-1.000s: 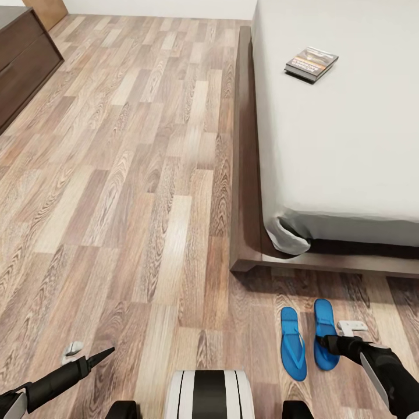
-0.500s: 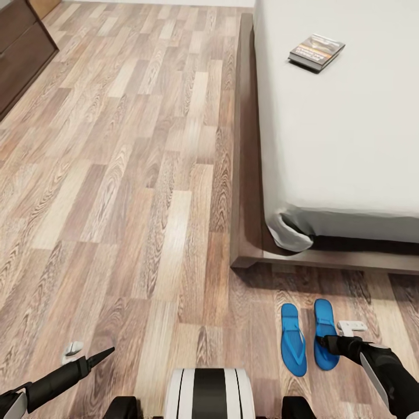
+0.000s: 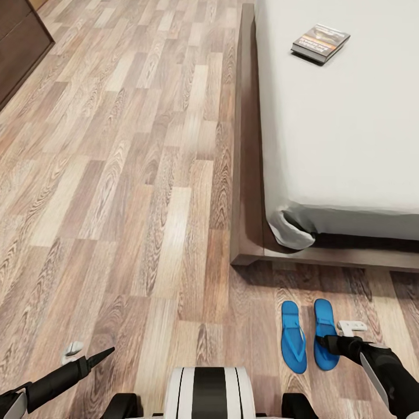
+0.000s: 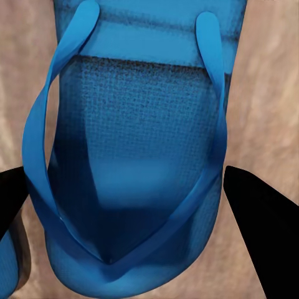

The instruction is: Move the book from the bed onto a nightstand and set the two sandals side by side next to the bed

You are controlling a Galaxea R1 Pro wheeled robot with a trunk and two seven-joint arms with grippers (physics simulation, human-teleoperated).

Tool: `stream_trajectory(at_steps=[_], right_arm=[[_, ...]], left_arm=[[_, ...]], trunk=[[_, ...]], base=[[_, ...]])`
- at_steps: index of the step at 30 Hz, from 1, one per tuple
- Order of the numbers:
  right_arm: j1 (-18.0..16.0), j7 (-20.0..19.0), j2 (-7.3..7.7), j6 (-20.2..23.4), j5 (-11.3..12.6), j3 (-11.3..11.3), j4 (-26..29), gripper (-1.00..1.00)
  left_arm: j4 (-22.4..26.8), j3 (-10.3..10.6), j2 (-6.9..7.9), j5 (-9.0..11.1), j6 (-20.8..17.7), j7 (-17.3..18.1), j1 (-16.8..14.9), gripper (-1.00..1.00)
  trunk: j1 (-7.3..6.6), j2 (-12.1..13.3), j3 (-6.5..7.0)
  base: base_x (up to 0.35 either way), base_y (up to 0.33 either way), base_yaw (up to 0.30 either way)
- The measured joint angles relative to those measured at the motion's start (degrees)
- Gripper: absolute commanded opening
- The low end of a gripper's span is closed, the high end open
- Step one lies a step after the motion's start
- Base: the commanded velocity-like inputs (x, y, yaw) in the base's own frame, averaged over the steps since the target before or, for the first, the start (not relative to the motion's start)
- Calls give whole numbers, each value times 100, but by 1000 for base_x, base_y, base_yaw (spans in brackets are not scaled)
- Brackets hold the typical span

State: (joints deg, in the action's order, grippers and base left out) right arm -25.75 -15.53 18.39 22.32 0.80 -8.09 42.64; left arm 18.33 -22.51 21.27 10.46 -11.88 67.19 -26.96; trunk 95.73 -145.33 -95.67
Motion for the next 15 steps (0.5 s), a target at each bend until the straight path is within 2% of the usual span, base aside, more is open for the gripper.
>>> stream_trajectory(at_steps=[8, 15], right_arm=[[1, 0, 0, 0, -2, 4, 0, -100], [0, 0, 0, 0, 0, 6, 0, -100]], left_arm=[[0, 1, 0, 0, 0, 0, 0, 100], [0, 0, 0, 0, 0, 1, 0, 100]], trunk=[[21, -11, -177], [21, -11, -177]], base=[[0, 0, 0], [0, 0, 0]])
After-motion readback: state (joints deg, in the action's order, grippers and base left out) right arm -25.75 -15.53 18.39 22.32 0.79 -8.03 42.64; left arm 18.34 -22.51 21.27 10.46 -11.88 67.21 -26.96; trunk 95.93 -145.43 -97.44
